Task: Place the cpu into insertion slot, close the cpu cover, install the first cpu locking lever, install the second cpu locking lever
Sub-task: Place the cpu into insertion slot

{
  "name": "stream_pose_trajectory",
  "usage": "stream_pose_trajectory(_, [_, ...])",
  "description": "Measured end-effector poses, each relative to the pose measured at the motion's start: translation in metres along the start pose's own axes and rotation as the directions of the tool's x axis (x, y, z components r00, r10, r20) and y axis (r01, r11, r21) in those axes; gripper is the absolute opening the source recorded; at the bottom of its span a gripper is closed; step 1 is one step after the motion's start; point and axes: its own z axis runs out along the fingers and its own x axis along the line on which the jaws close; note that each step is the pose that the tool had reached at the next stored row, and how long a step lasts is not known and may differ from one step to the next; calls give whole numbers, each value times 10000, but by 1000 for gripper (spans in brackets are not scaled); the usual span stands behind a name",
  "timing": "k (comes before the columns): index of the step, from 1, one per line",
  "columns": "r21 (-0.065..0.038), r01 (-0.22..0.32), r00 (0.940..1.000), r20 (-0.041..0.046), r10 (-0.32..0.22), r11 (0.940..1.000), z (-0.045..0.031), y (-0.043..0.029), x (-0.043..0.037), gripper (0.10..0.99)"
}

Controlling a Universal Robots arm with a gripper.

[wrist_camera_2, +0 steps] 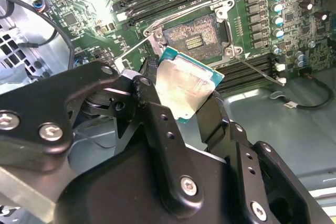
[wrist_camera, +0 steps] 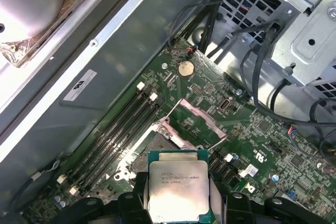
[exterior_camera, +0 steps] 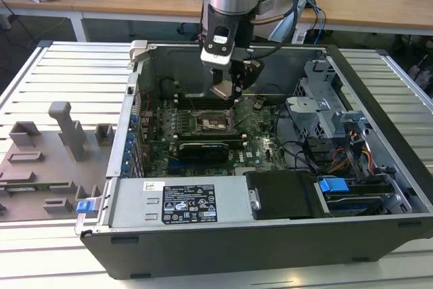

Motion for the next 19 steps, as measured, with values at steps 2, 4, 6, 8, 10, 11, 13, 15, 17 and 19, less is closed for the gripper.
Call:
stream_pose_trajectory(2, [-3, -161, 9999, 14, 161, 9999, 0, 0, 0, 545])
stream_pose_trajectory(4, [-5, -270, 9996, 24, 270, 9996, 0, 0, 0, 545])
stream_pose_trajectory(6, [-9, -428, 9991, 38, 428, 9991, 1, 0, 0, 545])
stream_pose_trajectory(8, [-13, -580, 9983, 51, 580, 9983, 1, 0, 0, 545])
stream_pose_trajectory(10, [-16, -708, 9975, 62, 708, 9975, 2, 0, 0, 545])
stream_pose_trajectory(11, [-18, -798, 9968, 70, 798, 9968, 2, 0, 0, 545])
stream_pose_trajectory(13, [-22, -943, 9955, 83, 943, 9955, 2, 0, 0, 545])
stream_pose_trajectory(15, [-29, -1193, 9928, 104, 1193, 9929, 2, 0, 0, 545])
stream_pose_trajectory(17, [-33, -1332, 9910, 117, 1332, 9911, 3, 0, 0, 545])
stream_pose_trajectory(19, [-27, -1511, 9884, 151, 1511, 9885, 3, 0, 0, 545])
